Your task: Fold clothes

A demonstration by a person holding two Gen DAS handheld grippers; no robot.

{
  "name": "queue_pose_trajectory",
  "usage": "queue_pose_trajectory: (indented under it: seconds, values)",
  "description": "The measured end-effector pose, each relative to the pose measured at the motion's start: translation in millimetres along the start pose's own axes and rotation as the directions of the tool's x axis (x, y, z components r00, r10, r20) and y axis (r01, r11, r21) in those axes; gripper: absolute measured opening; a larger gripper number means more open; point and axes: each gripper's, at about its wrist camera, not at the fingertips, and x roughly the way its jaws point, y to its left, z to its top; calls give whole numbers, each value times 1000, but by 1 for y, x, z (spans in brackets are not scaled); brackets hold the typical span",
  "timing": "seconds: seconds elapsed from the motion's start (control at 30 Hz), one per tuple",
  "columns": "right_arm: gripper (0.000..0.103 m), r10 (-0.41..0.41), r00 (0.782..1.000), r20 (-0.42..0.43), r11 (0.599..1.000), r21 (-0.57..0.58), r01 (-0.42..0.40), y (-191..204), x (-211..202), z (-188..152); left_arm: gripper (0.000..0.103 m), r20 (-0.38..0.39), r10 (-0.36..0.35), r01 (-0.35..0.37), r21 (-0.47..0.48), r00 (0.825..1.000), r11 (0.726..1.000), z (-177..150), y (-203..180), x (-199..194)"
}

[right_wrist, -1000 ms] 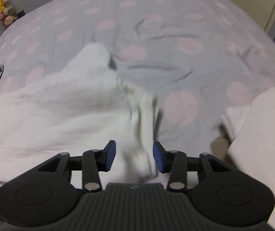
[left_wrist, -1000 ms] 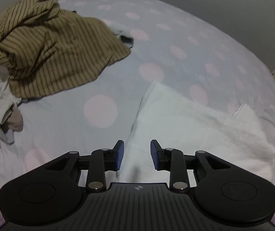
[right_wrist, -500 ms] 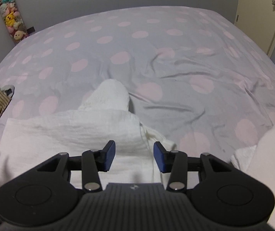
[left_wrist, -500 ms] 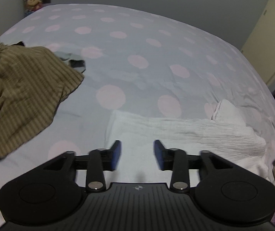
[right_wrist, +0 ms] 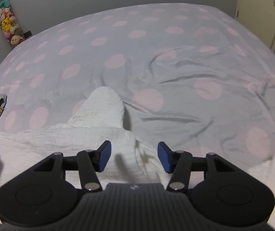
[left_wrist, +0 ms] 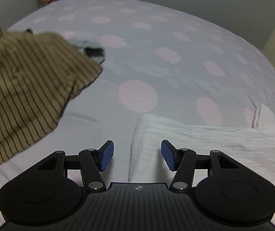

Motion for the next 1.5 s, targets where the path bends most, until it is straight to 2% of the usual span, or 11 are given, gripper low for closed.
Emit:
queue_pose_trajectory:
  seconds: [0.27, 0.3, 0.33, 0.57, 0.77, 0.87, 1.0, 1.1, 1.3, 1.4, 1.5]
  values:
    - [54, 63, 995, -73, 998, -9, -63, 15, 55, 17, 56, -51, 76, -74, 37, 996, 997, -5, -3, 22]
    - [42, 72, 993, -89, 997, -10, -73, 16, 58, 16, 57, -50, 80, -78, 41, 996, 996, -5, -4, 22]
    - [23, 82, 991, -103, 996, -10, -83, 17, 60, 15, 57, -49, 83, -81, 45, 995, 996, -5, -4, 23]
    - [9, 134, 991, -8, 986, -98, -134, 36, 17, -9, 59, -30, 123, -121, 64, 992, 991, -3, -9, 17]
    - [9, 197, 976, -93, 962, -175, -210, 57, -6, -57, 58, 62, 262, -269, 168, 963, 948, -3, -27, 0]
    - [9, 203, 967, -151, 949, -211, -232, 67, -8, -80, 58, 71, 268, -276, 176, 961, 945, -5, -30, -6]
    - [25, 229, 951, -206, 937, -218, -273, 72, -16, -95, 58, 54, 240, -245, 156, 969, 957, -10, -29, -13]
    - [27, 257, 937, -235, 925, -221, -309, 73, -26, -99, 58, 57, 241, -247, 148, 969, 958, -11, -29, -17]
    - [28, 217, 971, -104, 937, -257, -237, 64, -52, -61, 58, 56, 242, -247, 136, 969, 959, -11, -28, -18]
    - [28, 114, 992, -58, 946, -300, -127, 56, -34, -38, 58, 50, 245, -250, 144, 968, 958, -12, -28, -16]
    - [28, 60, 997, -42, 948, -309, -70, 44, -3, -18, 58, 48, 244, -248, 130, 969, 960, -12, -25, -16]
